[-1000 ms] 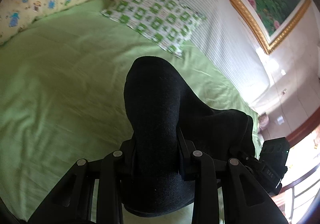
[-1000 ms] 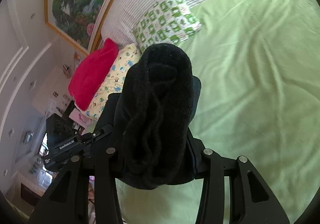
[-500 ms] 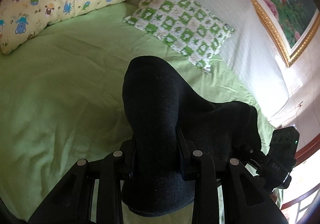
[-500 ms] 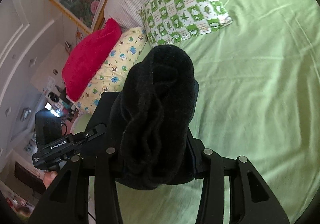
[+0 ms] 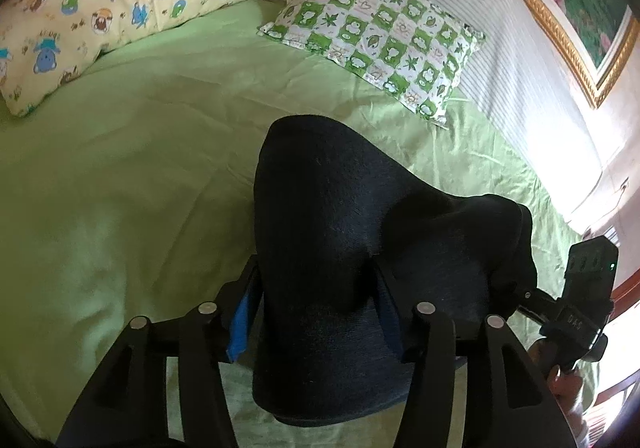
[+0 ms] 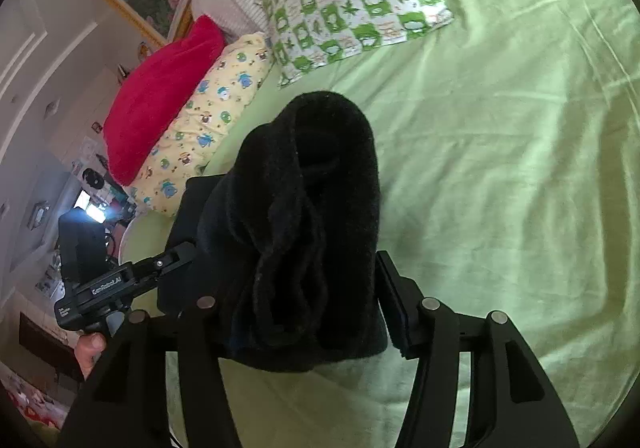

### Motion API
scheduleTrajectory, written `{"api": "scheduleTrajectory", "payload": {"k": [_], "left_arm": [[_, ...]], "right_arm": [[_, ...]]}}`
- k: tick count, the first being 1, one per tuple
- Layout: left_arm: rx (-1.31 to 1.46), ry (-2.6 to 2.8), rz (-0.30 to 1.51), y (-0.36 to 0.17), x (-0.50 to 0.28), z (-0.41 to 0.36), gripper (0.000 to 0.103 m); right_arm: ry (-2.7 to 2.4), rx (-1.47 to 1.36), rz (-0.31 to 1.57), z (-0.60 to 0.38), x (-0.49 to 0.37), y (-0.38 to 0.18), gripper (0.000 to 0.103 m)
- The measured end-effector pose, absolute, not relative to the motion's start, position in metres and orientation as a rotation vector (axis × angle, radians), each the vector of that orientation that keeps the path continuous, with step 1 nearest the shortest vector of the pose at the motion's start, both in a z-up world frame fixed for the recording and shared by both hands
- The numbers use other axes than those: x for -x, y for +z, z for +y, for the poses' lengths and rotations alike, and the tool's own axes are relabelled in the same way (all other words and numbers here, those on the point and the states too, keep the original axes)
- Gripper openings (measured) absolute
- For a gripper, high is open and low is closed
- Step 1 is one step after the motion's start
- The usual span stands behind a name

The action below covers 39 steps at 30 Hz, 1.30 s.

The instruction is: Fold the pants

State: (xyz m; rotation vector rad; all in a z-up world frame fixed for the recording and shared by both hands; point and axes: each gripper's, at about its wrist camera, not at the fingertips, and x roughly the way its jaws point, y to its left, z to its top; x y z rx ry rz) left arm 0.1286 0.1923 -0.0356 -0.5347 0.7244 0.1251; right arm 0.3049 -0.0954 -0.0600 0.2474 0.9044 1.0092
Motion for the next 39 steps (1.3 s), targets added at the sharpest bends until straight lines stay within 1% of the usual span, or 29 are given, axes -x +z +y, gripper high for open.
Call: {"api": "scheduleTrajectory", "payload": {"k": [1,2,4,6,8,14,19,21,25,27,31,39], "left_arm": [[0.526,0.128,0.726,-0.036,-0.13,0.192,0.057],[0.518,0.13,0.729,-0.037,-0.132,0.191,0.058],[0.511,0.135,0.736,-0.041,-0.136,0.191,0.061],[0.51,0.141,0.736,-0.044,-0.138,0.193,0.068],[0.511,0.145,0.737,-0.047,-0.138,0.196,0.071],[0.474,0.188,0.731,-0.036,-0.125,0.191,0.07],[0.403,0.222,0.73,-0.026,-0.111,0.18,0.071],[0.379,0.238,0.734,-0.025,-0.105,0.175,0.073],[0.353,0.257,0.731,-0.023,-0.093,0.165,0.074],[0.347,0.263,0.73,-0.023,-0.087,0.161,0.077],[0.318,0.275,0.729,-0.023,-0.077,0.15,0.078],[0.3,0.315,0.73,-0.028,-0.063,0.143,0.082]], "right_arm": [[0.999,-0.241,0.903,-0.097,-0.306,-0.061,0.059],[0.988,-0.233,0.904,-0.097,-0.309,-0.062,0.064],[0.978,-0.225,0.909,-0.096,-0.315,-0.067,0.068],[0.98,-0.227,0.91,-0.097,-0.319,-0.071,0.068],[0.993,-0.229,0.901,-0.097,-0.323,-0.074,0.07],[1.006,-0.245,0.902,-0.099,-0.318,-0.069,0.07],[0.995,-0.248,0.849,-0.113,-0.301,-0.051,0.071],[0.994,-0.246,0.831,-0.117,-0.295,-0.046,0.071],[0.99,-0.221,0.79,-0.126,-0.278,-0.036,0.072],[0.981,-0.204,0.773,-0.13,-0.271,-0.034,0.073],[0.965,-0.165,0.727,-0.135,-0.253,-0.031,0.074],[0.933,-0.055,0.636,-0.133,-0.217,-0.027,0.08]]}}
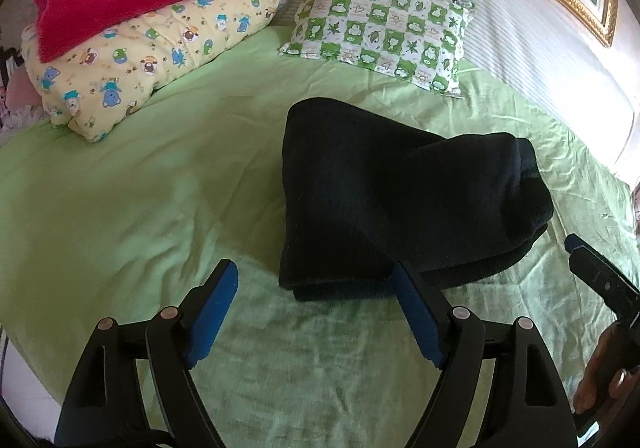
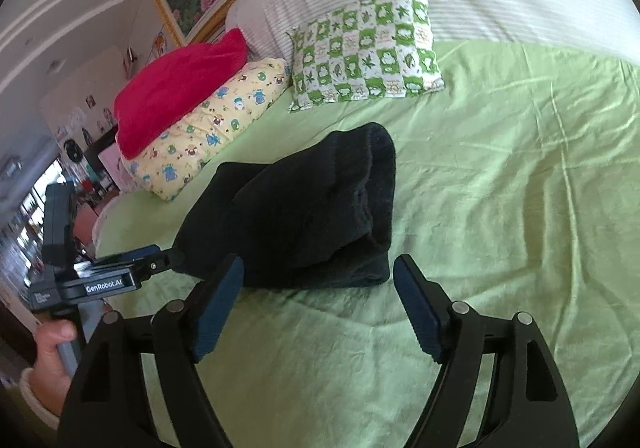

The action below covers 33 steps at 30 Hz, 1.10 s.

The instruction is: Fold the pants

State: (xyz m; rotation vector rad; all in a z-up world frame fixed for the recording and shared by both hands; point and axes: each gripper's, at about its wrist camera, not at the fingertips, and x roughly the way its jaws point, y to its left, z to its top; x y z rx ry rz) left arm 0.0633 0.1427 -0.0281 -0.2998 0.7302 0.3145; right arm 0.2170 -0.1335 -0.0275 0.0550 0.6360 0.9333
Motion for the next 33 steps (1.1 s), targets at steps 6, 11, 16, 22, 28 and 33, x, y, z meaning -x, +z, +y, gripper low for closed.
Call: {"api": "scheduleTrajectory", "payload": {"k": [6,11,16,22,28,33], "left_arm": [[0.284,0.359,0.736,-0.034,-0.06,0.14,0.082],[0.269,0.365,0.735,-0.039,-0.058,0.136,0.083],[0.231,0.356,0.748,-0.046,-0.057,0.126,0.083],[0.251,0.354,0.756,-0.054,-0.058,0.125,0.084],[0.256,0.376,0.766,-0.059,-0.06,0.13,0.085],[0.252,0.383,0.773,-0.063,-0.062,0.13,0.085]], "right_arm": [[0.911,0.021,0.602,-0.125,-0.202,-0.029,0.085],[0.907,0.045,0.595,-0.118,-0.194,-0.037,0.085],[0.886,0.068,0.598,-0.114,-0.19,-0.046,0.087],[0.883,0.102,0.579,-0.106,-0.188,-0.05,0.09],[0.894,0.134,0.588,-0.097,-0.189,-0.054,0.09],[0.898,0.147,0.6,-0.091,-0.191,-0.057,0.091]]}}
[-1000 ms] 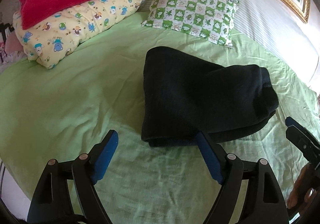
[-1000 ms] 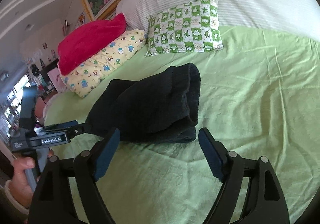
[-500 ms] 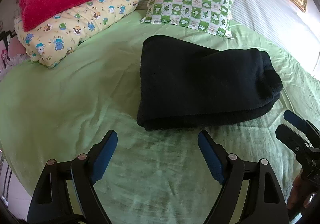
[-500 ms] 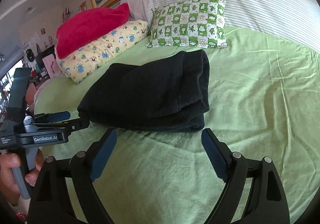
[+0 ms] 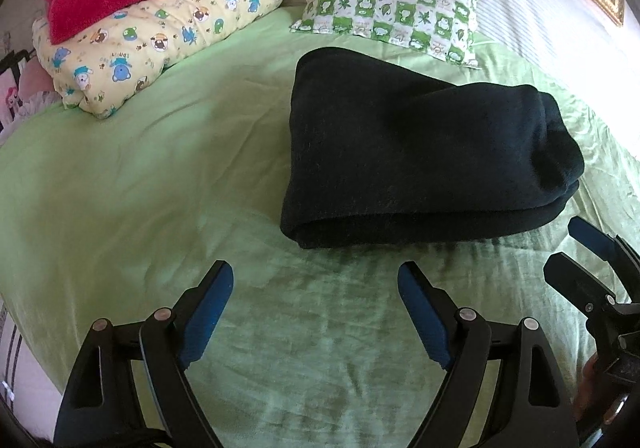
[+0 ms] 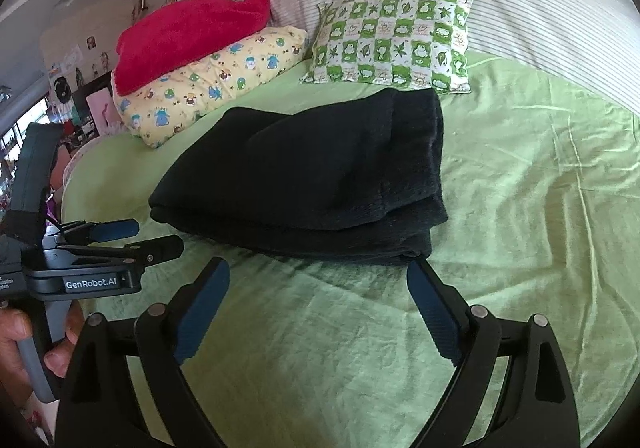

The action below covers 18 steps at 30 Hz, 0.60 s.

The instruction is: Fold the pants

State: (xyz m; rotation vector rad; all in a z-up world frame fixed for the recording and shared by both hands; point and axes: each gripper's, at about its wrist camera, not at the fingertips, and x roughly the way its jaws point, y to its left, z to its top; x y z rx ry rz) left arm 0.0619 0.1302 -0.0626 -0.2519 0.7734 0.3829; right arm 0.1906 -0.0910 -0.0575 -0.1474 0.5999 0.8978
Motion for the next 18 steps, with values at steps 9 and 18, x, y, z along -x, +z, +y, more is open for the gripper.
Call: {"api": "scheduleTrajectory", "payload": {"k": [9,18], "left_arm": [[0.244,0.387,0.779,-0.0645,-0.0672,0.1288,0.085],[0.255,0.381,0.786,-0.0662,-0.0698,0.1301,0.085]], "right_arm": [[0.889,0.138,0.625,-0.0878,-0.1962,-0.0629,0.092],[0.887,0.12,0.639,-0.0873,-0.198,-0.0661,0.092]]}}
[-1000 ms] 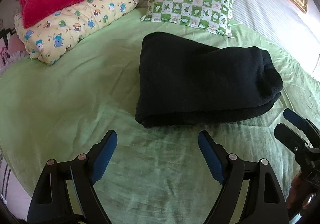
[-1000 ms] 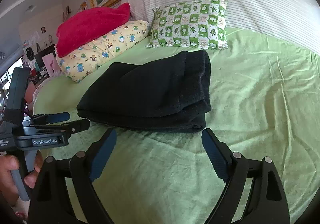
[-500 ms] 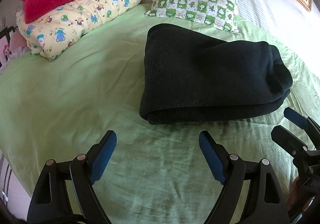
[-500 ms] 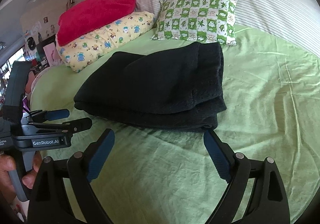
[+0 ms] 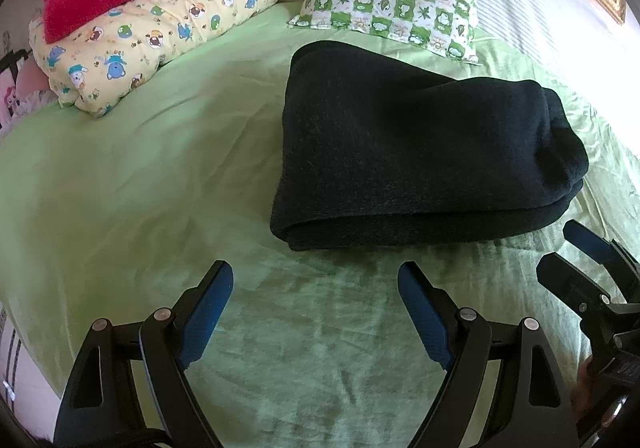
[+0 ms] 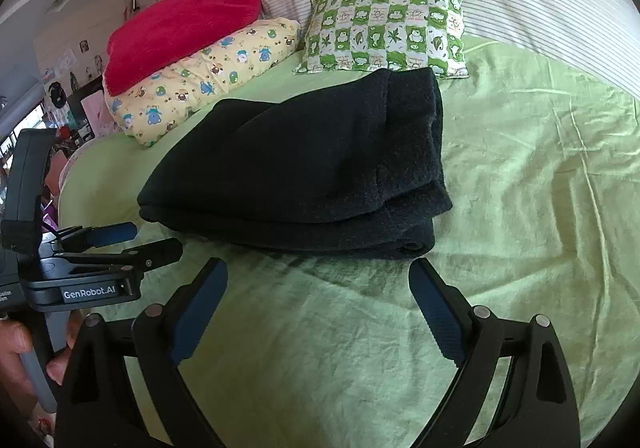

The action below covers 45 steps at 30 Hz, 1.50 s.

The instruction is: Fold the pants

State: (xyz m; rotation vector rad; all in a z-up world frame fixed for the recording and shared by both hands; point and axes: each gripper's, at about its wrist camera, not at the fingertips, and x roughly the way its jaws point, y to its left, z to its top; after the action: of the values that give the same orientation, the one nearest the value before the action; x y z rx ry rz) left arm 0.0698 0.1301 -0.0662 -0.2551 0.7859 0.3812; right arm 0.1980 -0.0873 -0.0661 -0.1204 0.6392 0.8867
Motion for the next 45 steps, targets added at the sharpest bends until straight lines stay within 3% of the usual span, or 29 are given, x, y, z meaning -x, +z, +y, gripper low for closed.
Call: {"api": "scheduleTrajectory", "payload": {"k": [45], "left_arm": [[0.232,0.355,0.714,-0.042,-0.073,0.125,0.084]], "right_arm": [[0.845,0.057,0.618,-0.1,-0.211,-0.051,0.094]]}}
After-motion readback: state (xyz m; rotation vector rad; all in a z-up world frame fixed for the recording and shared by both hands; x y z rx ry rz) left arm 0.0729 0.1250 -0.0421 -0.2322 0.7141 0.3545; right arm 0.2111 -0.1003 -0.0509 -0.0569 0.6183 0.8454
